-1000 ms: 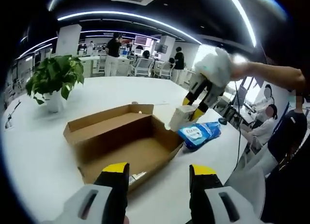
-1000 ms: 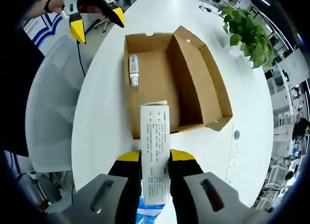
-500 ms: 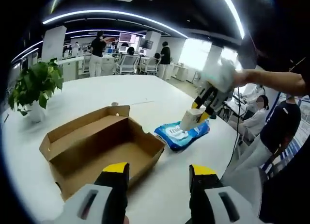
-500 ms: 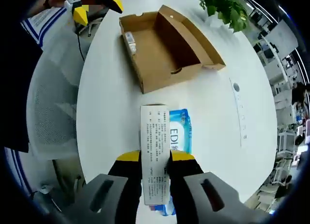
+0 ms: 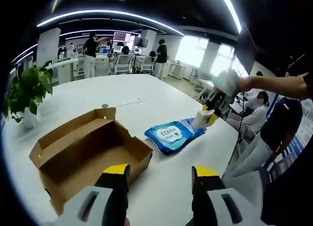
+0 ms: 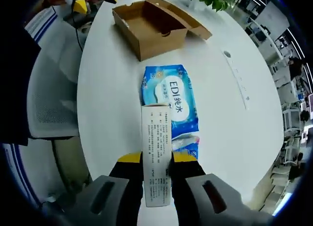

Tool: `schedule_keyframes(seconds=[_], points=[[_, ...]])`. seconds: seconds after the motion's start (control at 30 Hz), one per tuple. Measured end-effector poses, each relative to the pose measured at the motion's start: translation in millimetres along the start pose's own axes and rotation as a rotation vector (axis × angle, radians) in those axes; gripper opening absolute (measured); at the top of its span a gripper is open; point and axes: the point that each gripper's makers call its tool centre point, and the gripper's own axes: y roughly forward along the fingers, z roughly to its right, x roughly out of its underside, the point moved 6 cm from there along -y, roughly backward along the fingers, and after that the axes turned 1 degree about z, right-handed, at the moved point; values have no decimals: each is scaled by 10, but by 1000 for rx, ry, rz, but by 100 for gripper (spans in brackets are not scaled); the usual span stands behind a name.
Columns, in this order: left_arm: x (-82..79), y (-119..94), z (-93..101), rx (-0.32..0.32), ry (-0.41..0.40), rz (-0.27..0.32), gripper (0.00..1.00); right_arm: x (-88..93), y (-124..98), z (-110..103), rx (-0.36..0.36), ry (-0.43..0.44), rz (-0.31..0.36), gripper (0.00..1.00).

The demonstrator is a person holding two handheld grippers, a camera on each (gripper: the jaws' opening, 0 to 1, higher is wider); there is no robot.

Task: Operate the shoe box by opening the lid, removing the specified soft item, and placing it in the target area until the item is outside and the box remains undamaged.

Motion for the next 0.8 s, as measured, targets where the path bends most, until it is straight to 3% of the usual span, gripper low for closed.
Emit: schedule_keyframes(seconds=[0.47,0.8], points=[[122,-126,-91,-71,-43,-11,52,119,-21,263,-3,-27,-16,18],[228,-329,-216,-163,-104,5,52,166,108,726,-9,-74,-39,18]])
